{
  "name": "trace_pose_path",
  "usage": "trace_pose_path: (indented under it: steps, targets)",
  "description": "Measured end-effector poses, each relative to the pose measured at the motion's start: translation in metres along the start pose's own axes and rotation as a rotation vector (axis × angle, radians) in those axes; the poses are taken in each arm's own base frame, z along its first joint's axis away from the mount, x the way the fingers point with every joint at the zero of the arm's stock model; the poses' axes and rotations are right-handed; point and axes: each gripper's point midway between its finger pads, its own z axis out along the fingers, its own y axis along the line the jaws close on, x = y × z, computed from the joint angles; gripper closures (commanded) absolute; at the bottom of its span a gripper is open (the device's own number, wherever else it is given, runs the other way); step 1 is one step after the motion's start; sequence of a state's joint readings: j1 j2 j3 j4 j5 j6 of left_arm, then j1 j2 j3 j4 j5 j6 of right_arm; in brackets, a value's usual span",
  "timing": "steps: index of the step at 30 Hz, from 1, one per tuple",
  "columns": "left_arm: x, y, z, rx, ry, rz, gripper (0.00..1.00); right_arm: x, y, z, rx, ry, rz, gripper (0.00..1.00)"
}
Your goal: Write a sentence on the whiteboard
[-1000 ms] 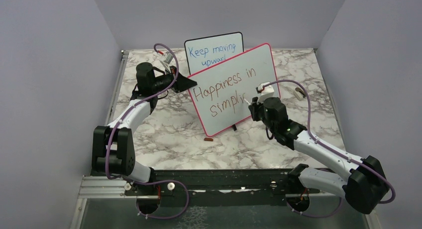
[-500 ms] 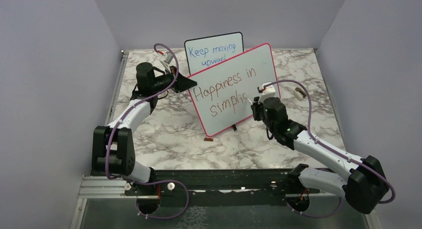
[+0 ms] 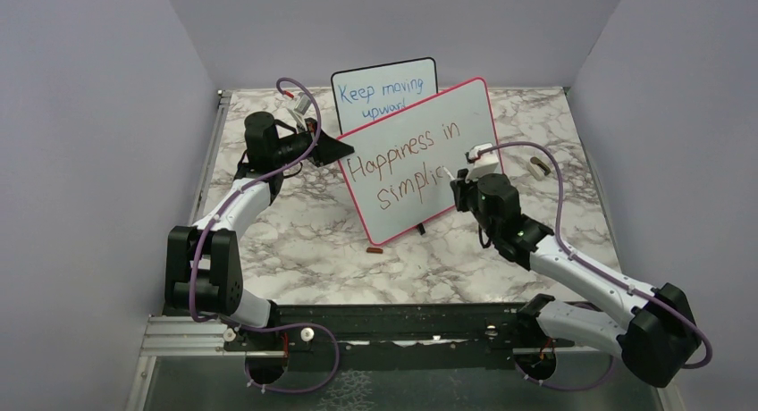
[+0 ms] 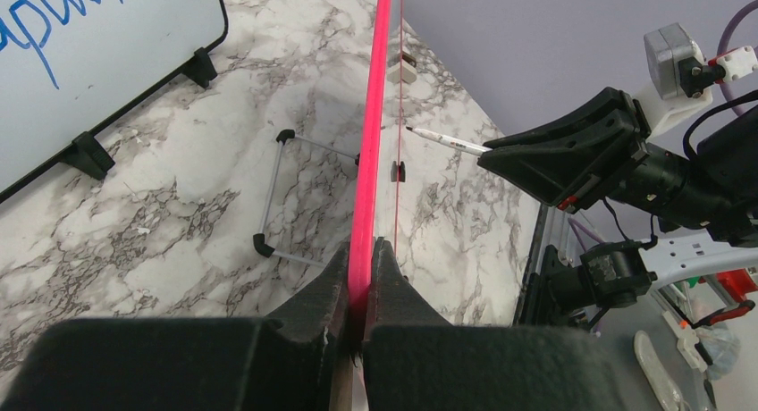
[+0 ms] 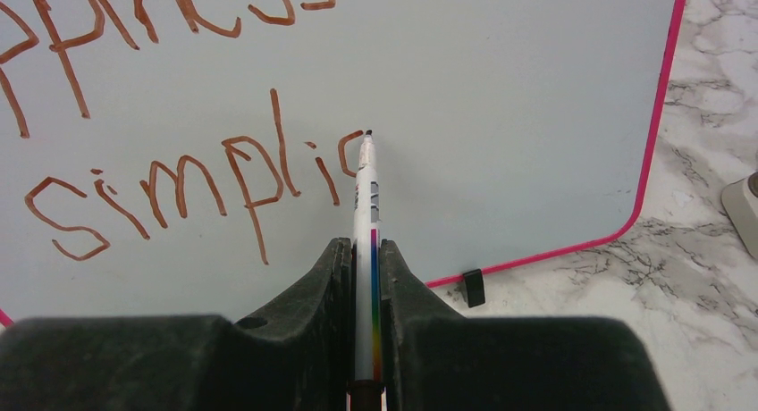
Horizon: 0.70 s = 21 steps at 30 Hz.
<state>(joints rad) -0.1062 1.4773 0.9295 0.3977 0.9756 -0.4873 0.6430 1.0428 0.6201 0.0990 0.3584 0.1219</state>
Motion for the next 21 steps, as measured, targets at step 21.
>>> trace_pose_path:
  steps: [21]
  targets:
    - [0.0,0.001,0.0,-0.005,0.003,0.001,1.0,-0.005,-0.011,0.018,0.04,-0.018,0.013,0.99]
